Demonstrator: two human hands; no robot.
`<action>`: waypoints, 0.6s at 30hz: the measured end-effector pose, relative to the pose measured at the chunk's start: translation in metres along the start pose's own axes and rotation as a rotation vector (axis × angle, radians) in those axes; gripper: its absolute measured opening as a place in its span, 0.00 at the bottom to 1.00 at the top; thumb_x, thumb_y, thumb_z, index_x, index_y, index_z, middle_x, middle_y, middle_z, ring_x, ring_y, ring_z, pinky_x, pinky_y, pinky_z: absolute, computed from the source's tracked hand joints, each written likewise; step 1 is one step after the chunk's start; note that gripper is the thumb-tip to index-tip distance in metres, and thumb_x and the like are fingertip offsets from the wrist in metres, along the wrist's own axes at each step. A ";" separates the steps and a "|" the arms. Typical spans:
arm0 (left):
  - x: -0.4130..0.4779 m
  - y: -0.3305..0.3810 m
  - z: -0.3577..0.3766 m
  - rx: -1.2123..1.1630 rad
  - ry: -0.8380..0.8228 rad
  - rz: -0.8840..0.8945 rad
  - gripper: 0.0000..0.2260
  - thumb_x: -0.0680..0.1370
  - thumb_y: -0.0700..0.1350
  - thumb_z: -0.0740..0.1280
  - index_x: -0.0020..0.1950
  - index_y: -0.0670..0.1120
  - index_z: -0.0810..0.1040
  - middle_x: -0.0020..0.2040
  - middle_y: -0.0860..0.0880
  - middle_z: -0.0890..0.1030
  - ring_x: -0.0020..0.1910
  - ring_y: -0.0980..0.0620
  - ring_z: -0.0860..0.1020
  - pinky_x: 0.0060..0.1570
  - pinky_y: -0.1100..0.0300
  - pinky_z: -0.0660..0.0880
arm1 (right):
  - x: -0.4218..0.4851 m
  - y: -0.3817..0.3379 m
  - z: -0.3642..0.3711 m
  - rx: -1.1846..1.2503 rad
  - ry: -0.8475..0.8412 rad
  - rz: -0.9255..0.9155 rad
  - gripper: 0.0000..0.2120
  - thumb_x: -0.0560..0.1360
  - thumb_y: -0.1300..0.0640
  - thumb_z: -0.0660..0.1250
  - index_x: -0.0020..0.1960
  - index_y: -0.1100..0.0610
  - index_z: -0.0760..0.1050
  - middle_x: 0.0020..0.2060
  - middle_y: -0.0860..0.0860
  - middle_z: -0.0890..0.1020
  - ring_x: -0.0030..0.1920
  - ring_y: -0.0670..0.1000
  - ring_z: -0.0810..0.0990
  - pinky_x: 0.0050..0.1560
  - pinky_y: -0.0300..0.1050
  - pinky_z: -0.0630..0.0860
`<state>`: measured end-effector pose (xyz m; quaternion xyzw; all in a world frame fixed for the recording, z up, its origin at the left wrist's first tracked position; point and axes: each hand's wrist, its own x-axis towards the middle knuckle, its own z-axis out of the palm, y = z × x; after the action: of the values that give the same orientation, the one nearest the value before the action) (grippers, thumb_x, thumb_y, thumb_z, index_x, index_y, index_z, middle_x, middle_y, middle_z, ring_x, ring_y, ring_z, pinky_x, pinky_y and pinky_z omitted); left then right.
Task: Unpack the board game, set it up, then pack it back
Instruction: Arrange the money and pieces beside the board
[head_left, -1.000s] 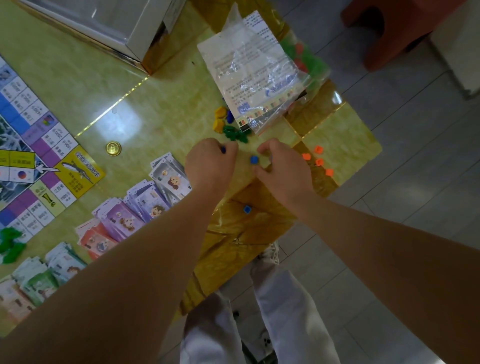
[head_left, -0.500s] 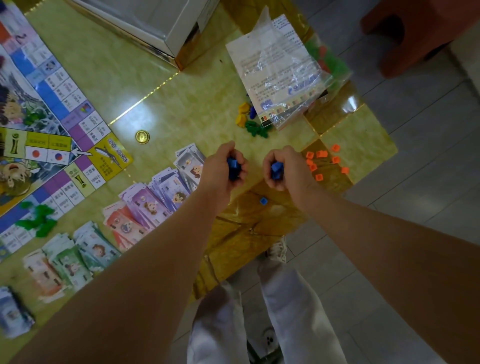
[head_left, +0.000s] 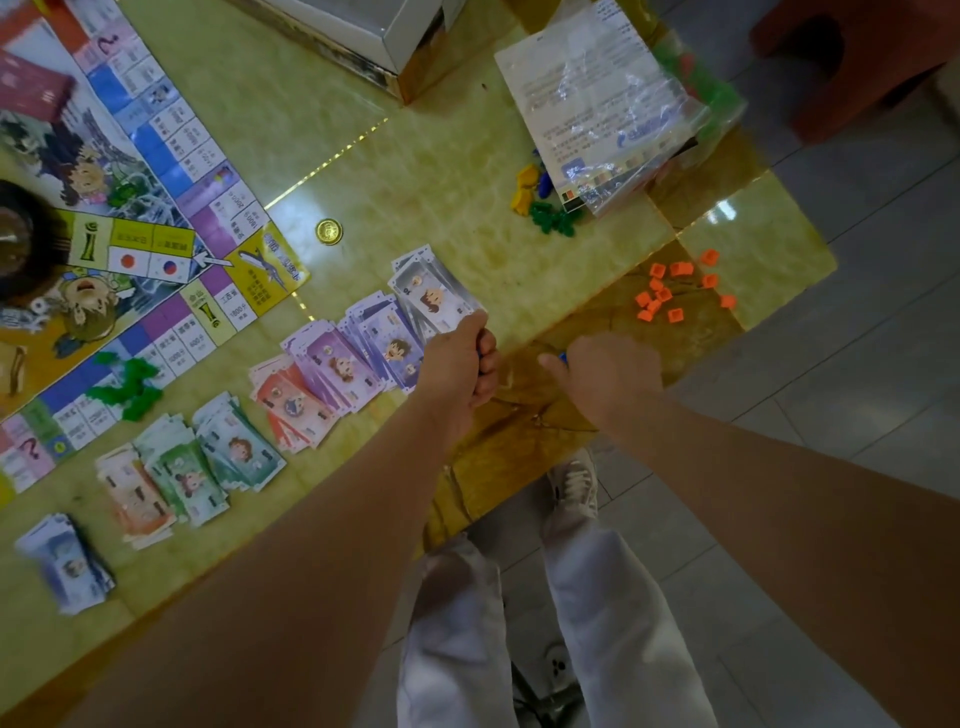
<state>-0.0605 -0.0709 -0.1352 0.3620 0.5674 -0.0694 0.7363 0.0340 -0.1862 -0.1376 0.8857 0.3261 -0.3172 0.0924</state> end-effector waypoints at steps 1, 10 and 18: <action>0.000 -0.001 -0.003 0.001 0.003 -0.001 0.20 0.82 0.51 0.58 0.30 0.48 0.65 0.24 0.52 0.65 0.20 0.55 0.58 0.19 0.66 0.53 | 0.001 -0.003 0.002 0.004 0.008 0.000 0.26 0.82 0.41 0.52 0.32 0.56 0.65 0.28 0.51 0.70 0.29 0.50 0.70 0.31 0.43 0.66; -0.007 0.001 -0.034 -0.194 -0.022 -0.010 0.19 0.83 0.51 0.58 0.33 0.48 0.68 0.26 0.52 0.69 0.21 0.55 0.62 0.19 0.64 0.54 | 0.008 -0.025 -0.002 0.662 -0.018 -0.175 0.20 0.77 0.53 0.61 0.27 0.57 0.69 0.22 0.50 0.65 0.24 0.49 0.63 0.26 0.41 0.60; -0.020 0.024 -0.073 -0.433 0.034 -0.011 0.20 0.83 0.54 0.55 0.33 0.50 0.61 0.21 0.54 0.62 0.17 0.57 0.57 0.16 0.67 0.50 | 0.019 -0.106 -0.050 1.371 -0.389 -0.148 0.21 0.78 0.58 0.53 0.31 0.62 0.74 0.21 0.50 0.61 0.21 0.47 0.54 0.22 0.37 0.52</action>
<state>-0.1121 -0.0148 -0.1135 0.1934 0.5836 0.0560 0.7867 0.0026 -0.0759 -0.1060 0.6473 0.0903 -0.6084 -0.4503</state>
